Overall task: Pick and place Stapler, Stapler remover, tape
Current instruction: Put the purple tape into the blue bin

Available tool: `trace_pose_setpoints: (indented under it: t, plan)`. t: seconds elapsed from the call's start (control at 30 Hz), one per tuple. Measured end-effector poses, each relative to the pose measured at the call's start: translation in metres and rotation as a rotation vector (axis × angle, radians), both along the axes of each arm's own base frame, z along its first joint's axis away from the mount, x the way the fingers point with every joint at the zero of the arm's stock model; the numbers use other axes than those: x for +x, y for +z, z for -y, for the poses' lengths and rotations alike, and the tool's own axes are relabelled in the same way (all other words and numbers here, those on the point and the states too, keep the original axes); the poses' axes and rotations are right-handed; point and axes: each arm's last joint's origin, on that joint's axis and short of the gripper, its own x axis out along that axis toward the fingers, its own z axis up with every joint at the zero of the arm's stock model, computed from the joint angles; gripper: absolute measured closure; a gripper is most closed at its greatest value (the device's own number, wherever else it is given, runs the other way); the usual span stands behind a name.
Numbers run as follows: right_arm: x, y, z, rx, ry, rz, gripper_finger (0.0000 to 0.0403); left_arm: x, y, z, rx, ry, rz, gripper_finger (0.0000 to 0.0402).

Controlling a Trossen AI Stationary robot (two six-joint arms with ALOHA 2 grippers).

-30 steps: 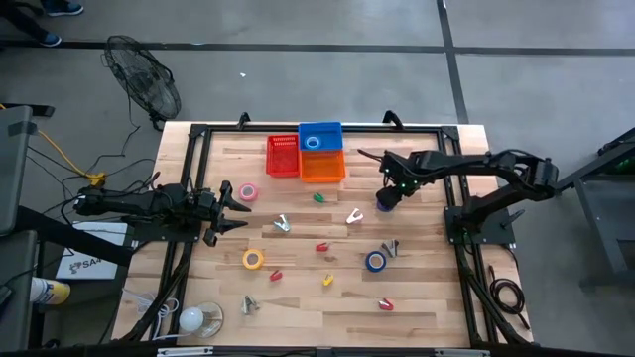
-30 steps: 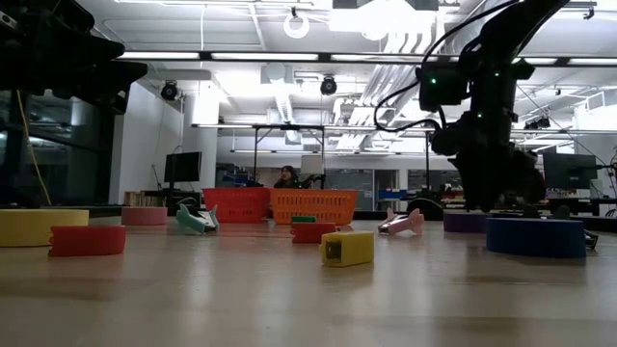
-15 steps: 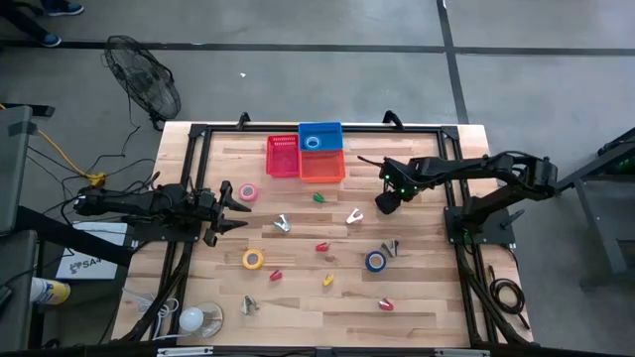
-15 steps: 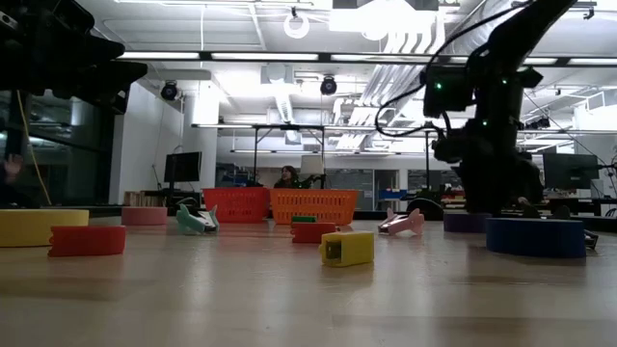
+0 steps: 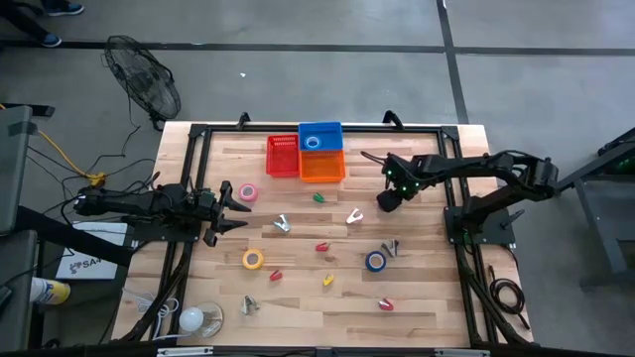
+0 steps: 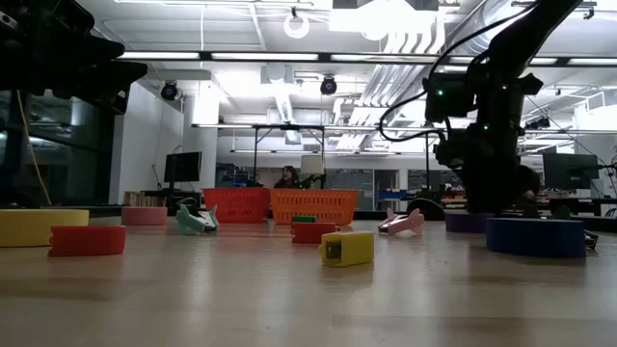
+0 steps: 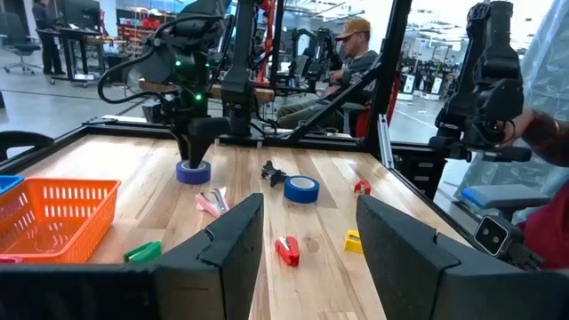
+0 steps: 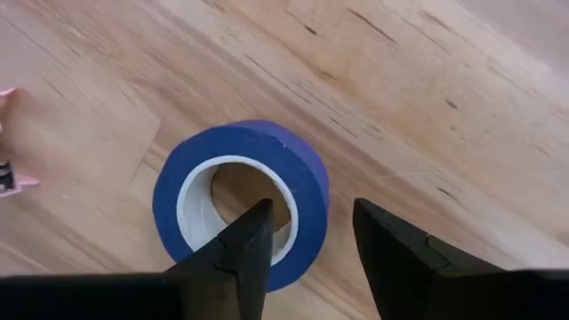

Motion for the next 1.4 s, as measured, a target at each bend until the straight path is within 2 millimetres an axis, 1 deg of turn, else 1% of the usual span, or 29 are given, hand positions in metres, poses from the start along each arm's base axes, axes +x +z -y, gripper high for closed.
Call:
trace_pose_setpoints:
  t: [0.3,0.43,0.57,0.73,0.83,0.93,1.03,1.13,1.27,1.4]
  plan:
    - [-0.002,0.001,0.005,0.018,0.041,0.016,0.0344,0.000,0.000,0.000,0.000,0.000,0.000,0.0223]
    - [0.007,0.013,0.012,-0.055,0.081,0.046,0.0372,0.000,0.000,0.000,0.000,0.000,0.000,0.0223]
    - [0.022,0.033,0.022,-0.178,0.122,0.104,0.0373,0.000,0.000,0.000,0.000,0.000,0.000,0.0223]
    - [0.044,0.061,0.036,-0.405,0.194,0.238,0.0363,0.000,0.000,0.000,0.000,0.000,0.000,0.0223]
    - [0.055,0.079,0.045,-0.527,0.233,0.329,0.0368,0.000,0.000,0.000,0.000,0.000,0.000,0.0223]
    - [0.064,0.093,0.054,-0.612,0.261,0.399,0.0372,0.000,0.000,0.000,0.000,0.000,0.000,0.0223]
    - [0.074,0.097,0.064,-0.631,0.304,0.436,0.0371,0.000,0.000,0.000,0.000,0.000,0.001,0.0223]
    - [0.089,0.097,0.075,-0.614,0.352,0.438,0.0368,0.000,0.000,0.000,0.000,0.000,0.000,0.0223]
    - [0.114,0.094,0.093,-0.597,0.420,0.394,0.0369,0.000,0.000,0.000,0.000,0.000,0.000,0.0223]
    - [0.137,0.096,0.114,-0.593,0.456,0.331,0.0368,0.000,0.000,0.000,0.000,0.000,0.000,0.0223]
